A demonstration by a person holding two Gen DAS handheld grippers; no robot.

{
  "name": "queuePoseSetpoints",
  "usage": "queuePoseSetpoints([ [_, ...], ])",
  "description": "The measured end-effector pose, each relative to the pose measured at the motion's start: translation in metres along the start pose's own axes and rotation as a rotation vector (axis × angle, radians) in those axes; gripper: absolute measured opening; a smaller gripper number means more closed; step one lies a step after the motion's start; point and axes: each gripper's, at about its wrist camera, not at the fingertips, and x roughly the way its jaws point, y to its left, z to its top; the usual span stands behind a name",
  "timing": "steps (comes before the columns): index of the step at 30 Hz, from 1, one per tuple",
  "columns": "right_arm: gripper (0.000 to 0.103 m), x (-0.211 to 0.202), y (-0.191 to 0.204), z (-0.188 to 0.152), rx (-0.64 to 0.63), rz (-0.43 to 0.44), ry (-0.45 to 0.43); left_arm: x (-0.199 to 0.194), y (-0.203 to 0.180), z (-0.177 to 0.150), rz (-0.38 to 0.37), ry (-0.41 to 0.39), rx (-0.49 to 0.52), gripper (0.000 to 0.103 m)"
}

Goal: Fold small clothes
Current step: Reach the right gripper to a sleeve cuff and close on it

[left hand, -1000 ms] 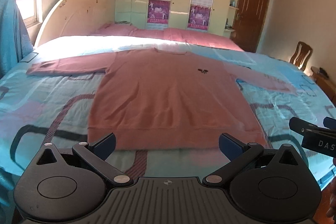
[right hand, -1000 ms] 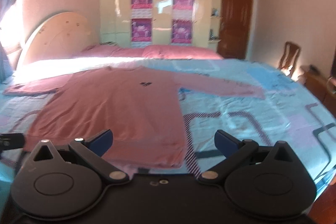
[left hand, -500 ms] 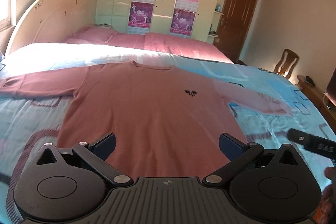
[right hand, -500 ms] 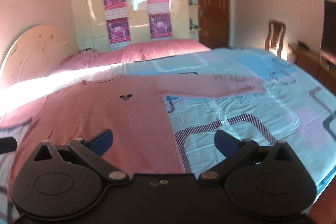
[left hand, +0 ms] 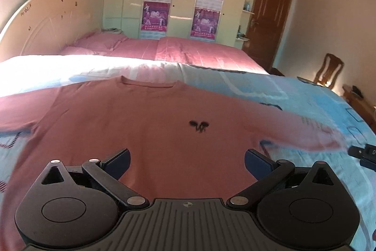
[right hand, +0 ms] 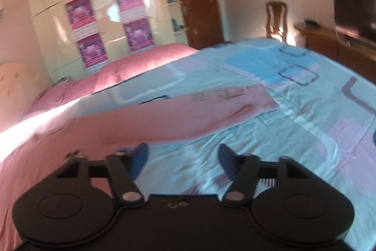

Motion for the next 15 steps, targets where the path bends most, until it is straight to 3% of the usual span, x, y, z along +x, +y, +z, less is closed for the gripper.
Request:
queuePoseSetpoints([
  [2, 0.037, 0.032, -0.024, 0.014, 0.047, -0.018, 0.011, 0.024, -0.017, 0.006, 0.02, 0.003, 0.006, 0.103],
  [7, 0.035, 0.097, -0.071, 0.035, 0.135, -0.052, 0.051, 0.074, -0.051, 0.014, 0.057, 0.052, 0.011, 0.103],
  [15, 0.034, 0.148, -0.117, 0.036, 0.236, -0.056, 0.098, 0.118, -0.102, 0.014, 0.056, 0.128, 0.075, 0.103],
])
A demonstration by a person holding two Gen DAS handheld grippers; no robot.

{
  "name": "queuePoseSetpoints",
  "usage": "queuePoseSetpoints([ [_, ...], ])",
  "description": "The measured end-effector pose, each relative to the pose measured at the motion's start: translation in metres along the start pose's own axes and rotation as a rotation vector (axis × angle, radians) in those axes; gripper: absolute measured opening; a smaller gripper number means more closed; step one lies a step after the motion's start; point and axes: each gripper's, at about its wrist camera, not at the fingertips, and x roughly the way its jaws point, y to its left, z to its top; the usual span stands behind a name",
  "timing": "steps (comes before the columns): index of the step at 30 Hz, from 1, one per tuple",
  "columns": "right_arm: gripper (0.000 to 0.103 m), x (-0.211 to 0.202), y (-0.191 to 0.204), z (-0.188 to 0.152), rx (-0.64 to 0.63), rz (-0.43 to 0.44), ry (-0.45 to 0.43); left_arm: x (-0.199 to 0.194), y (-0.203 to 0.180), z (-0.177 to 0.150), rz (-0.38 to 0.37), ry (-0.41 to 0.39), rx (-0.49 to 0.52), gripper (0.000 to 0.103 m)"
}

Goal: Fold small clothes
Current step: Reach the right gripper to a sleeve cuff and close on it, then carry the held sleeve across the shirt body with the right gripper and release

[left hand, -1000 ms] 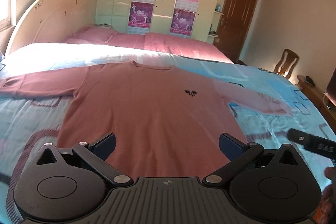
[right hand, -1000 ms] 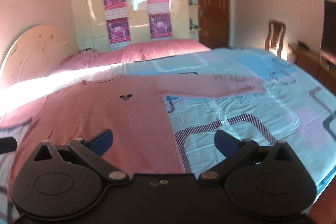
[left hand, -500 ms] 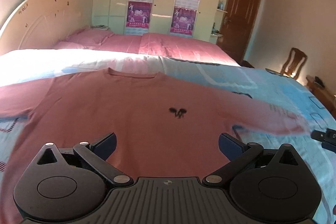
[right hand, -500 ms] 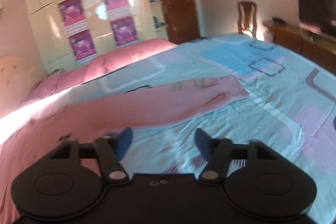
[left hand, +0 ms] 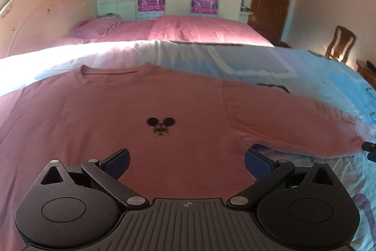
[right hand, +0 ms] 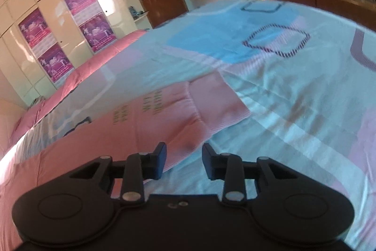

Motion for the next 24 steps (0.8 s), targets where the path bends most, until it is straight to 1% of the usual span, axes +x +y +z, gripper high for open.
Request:
queuePoseSetpoints([
  [7, 0.033, 0.022, -0.025, 0.005, 0.091, 0.048, 0.009, 0.015, -0.032, 0.006, -0.021, 0.03, 0.057, 0.103],
  [11, 0.029, 0.03, -0.031, 0.009, 0.124, 0.062, 0.005, 0.021, -0.044, 0.01, -0.021, 0.039, 0.087, 0.103],
  [12, 0.028, 0.031, -0.032, 0.009, 0.128, 0.064, 0.005, 0.021, -0.046, 0.01, -0.017, 0.042, 0.092, 0.103],
  [14, 0.021, 0.033, -0.034, 0.011, 0.131, 0.065, 0.005, 0.023, -0.047, 0.012, -0.012, 0.048, 0.099, 0.103],
  [16, 0.016, 0.035, -0.036, 0.012, 0.125, 0.059, 0.007, 0.024, -0.047, 0.013, -0.01, 0.054, 0.102, 0.103],
  [20, 0.013, 0.036, -0.035, 0.012, 0.103, 0.052, 0.008, 0.022, -0.042, 0.015, -0.009, 0.061, 0.105, 0.103],
  [24, 0.011, 0.037, -0.027, 0.013, 0.049, 0.026, 0.0, 0.018, -0.028, 0.015, 0.018, 0.073, 0.124, 0.103],
])
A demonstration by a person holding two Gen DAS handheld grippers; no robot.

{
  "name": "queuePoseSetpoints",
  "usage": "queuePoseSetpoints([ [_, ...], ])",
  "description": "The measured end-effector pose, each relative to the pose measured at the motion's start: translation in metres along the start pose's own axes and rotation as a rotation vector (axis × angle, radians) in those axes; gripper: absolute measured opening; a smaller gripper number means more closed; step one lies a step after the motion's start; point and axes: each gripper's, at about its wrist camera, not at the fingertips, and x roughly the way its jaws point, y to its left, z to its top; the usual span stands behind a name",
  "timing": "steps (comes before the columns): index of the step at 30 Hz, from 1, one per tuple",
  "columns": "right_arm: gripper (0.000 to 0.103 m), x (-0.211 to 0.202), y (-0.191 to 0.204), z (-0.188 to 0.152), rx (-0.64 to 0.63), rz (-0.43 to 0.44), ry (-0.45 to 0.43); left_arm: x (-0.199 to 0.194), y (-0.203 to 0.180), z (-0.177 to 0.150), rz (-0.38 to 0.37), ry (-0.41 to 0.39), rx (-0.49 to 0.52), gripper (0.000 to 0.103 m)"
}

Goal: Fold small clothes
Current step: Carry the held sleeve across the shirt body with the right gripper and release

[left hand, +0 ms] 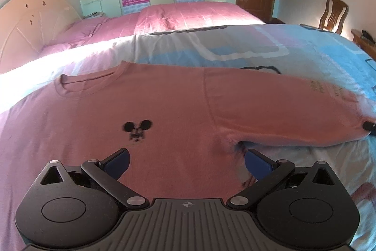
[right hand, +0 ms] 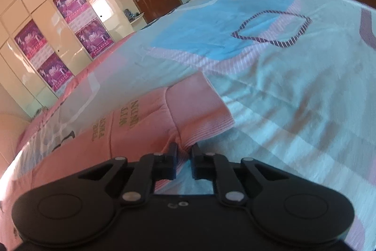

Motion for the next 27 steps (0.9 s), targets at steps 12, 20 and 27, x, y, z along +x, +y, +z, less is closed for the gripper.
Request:
queuePoseSetpoints([
  [12, 0.009, -0.012, 0.1, -0.003, -0.264, 0.033, -0.071, -0.004, 0.131, -0.017, 0.133, 0.036, -0.155, 0.103],
  [20, 0.009, -0.024, 0.228, -0.057, -0.462, 0.154, -0.067, 0.005, 0.248, -0.048, 0.086, 0.036, -0.288, 0.103],
  [27, 0.009, -0.029, 0.352, -0.144, -0.628, 0.297, 0.004, 0.003, 0.318, -0.068, 0.151, -0.013, -0.239, 0.103],
])
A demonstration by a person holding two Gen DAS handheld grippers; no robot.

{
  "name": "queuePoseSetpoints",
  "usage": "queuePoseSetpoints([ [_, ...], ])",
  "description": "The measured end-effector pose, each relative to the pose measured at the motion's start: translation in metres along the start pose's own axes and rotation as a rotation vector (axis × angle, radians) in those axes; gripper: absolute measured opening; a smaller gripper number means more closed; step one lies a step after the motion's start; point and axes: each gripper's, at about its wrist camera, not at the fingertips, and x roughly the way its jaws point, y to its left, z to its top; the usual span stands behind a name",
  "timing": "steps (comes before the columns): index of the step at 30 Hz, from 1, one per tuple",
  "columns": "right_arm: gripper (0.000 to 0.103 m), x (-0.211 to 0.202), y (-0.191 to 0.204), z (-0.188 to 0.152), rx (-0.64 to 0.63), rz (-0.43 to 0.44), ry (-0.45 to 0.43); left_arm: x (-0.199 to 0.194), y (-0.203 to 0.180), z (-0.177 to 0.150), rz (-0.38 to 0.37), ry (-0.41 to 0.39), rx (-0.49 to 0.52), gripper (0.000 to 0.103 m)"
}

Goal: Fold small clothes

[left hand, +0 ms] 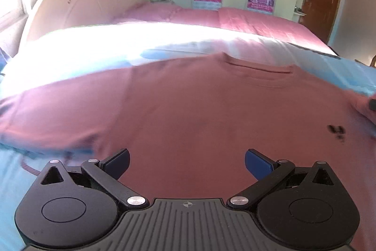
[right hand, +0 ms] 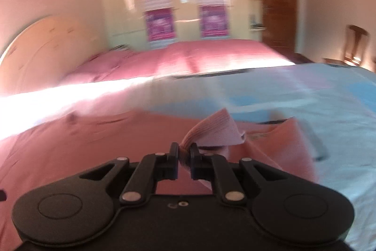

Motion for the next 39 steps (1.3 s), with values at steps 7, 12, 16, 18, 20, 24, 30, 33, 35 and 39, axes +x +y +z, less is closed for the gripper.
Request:
queuePoseSetpoints([
  [7, 0.009, 0.026, 0.137, -0.035, -0.177, 0.19, 0.084, 0.013, 0.058, -0.005, -0.052, 0.023, -0.053, 0.103],
  [12, 0.052, 0.027, 0.169, -0.06, -0.267, 0.196, 0.128, 0.032, 0.053, 0.0, -0.141, 0.022, -0.06, 0.103],
  [16, 0.008, 0.01, 0.145, -0.052, -0.158, 0.183, 0.116, 0.054, 0.022, 0.009, -0.266, 0.016, -0.039, 0.103],
  [18, 0.011, 0.003, 0.124, -0.048, -0.105, 0.154, 0.108, 0.069, 0.001, 0.015, -0.328, 0.035, -0.026, 0.102],
  [20, 0.011, -0.004, 0.101, -0.042, -0.071, 0.096, 0.087, 0.087, -0.018, 0.023, -0.39, 0.055, -0.023, 0.102],
  [24, 0.012, -0.029, 0.049, -0.041, 0.034, -0.067, 0.021, 0.11, -0.05, 0.034, -0.422, 0.111, -0.011, 0.07],
  [30, 0.013, -0.057, -0.042, -0.04, 0.315, -0.337, -0.061, 0.115, -0.085, 0.035, -0.373, 0.095, 0.023, 0.069],
  [33, 0.013, -0.059, -0.065, -0.044, 0.378, -0.337, -0.033, 0.112, -0.089, 0.035, -0.36, 0.075, 0.048, 0.043],
  [35, 0.014, -0.06, -0.072, -0.047, 0.416, -0.324, -0.025, 0.107, -0.084, 0.038, -0.374, 0.069, 0.033, 0.009],
  [39, 0.016, -0.056, -0.071, -0.049, 0.437, -0.273, -0.019, 0.081, -0.054, 0.04, -0.354, -0.012, -0.025, 0.009],
])
